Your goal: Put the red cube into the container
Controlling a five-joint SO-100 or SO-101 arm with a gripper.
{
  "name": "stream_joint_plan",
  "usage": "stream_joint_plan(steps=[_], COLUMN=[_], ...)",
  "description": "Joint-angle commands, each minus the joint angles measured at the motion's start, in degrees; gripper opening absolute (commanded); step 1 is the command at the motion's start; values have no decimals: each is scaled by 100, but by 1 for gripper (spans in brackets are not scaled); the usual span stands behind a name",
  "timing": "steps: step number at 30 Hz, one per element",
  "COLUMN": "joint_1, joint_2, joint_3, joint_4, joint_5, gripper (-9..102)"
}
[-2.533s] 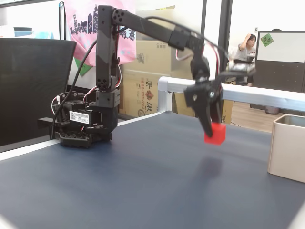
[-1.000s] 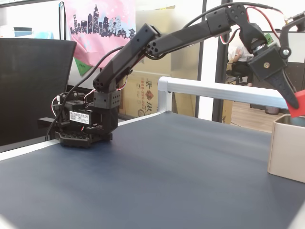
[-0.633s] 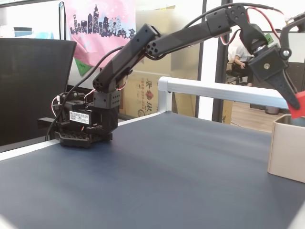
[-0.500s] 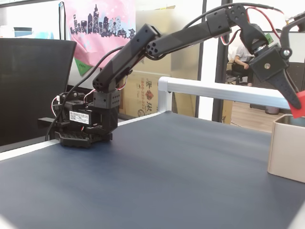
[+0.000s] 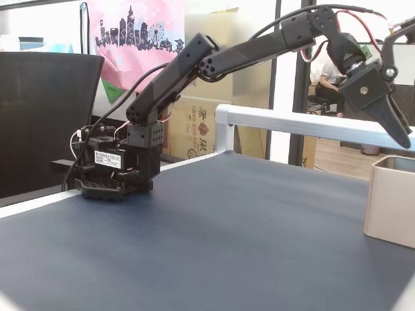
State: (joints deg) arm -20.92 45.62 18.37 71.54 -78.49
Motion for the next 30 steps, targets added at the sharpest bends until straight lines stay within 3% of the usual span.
stream_joint_plan(steps=[1,9,24,30], joint_1=[88,141,202,316], joint_2=[158,185,272,536], joint_3=[-299,-308,-308,-53], joint_4=[-88,-97,-35,-26], joint_5=[62,167,255,185], gripper=[31,38,38,14])
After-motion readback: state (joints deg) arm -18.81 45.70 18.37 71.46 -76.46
